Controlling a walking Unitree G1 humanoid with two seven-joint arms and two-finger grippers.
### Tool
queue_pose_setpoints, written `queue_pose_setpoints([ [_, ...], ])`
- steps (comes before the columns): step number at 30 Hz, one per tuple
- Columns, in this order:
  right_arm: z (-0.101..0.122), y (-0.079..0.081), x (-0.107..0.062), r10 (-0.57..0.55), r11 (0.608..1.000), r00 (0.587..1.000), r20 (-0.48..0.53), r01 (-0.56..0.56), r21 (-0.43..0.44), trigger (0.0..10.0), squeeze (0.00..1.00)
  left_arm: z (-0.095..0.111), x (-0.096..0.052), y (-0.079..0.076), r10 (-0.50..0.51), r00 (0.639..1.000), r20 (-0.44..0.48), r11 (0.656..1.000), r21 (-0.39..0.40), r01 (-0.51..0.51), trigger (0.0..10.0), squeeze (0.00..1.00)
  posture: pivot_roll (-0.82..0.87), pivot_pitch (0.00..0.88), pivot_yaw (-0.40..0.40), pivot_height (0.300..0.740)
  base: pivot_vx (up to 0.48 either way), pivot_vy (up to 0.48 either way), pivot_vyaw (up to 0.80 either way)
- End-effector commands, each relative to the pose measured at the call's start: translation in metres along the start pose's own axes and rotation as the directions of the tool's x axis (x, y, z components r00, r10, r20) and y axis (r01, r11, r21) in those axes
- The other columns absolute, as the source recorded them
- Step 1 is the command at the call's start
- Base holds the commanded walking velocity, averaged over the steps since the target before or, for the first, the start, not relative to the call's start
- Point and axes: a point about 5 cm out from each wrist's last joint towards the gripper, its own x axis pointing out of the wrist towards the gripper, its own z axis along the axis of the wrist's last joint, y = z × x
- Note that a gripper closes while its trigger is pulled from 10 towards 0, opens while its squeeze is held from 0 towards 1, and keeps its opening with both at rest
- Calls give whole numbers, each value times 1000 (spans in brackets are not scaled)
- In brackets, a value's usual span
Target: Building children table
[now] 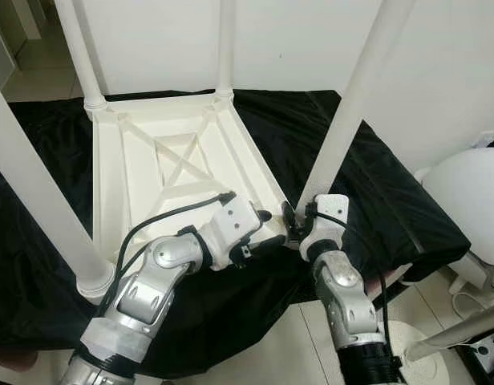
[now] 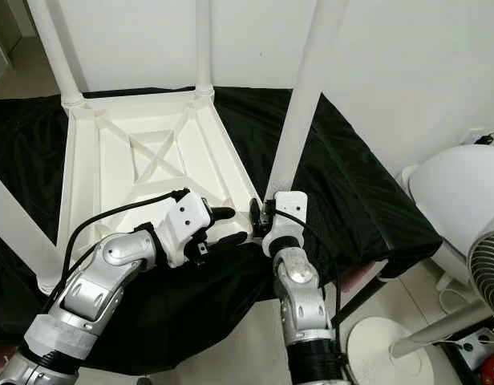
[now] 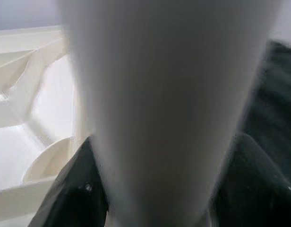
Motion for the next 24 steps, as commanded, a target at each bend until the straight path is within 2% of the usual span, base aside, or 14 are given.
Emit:
queue_pose_setpoints([
  [1,-3,7,-5,-29,999,999,-14,29,27,10000,0,0,-1,-1,13,1000,3,1000,4,-13,10000,0,67,24,-65,740,0,0,0],
  [3,0,13,-7,-12,1000,1000,-3,12,19,10000,0,0,-2,-1,15,1000,2,1000,3,-16,10000,0,70,30,-67,740,0,0,0],
  [7,4,11,-6,1,1000,1000,6,-1,5,10000,0,1,-2,-2,15,1000,1,1000,1,-15,10000,0,68,34,-66,740,0,0,0],
  [8,6,5,-5,75,997,997,3,-75,3,10000,0,1,-3,-1,18,1000,-2,1000,2,-18,10000,0,65,41,-69,740,0,0,0],
  [14,8,-3,-5,202,979,979,1,-202,-12,10000,0,1,-3,-1,21,1000,-3,1000,2,-21,10000,0,63,47,-70,740,0,0,0],
  [18,16,-20,-1,395,914,919,-17,-395,-97,10000,0,1,-3,-2,19,1000,-3,1000,0,-19,10000,0,61,52,-70,740,0,0,0],
  [22,22,-38,4,475,865,879,-45,-475,-160,10000,0,1,-4,-1,19,1000,-4,1000,-1,-19,10000,0,64,51,-67,740,0,0,0],
  [23,23,-42,6,512,840,857,-62,-514,-173,10000,0,0,-4,-1,19,1000,-5,1000,0,-19,10000,0,65,51,-65,740,0,0,0],
  [24,23,-42,6,512,840,857,-62,-514,-173,10000,0,0,-4,-1,19,1000,-5,1000,0,-19,10000,0,65,51,-65,740,0,0,0],
])
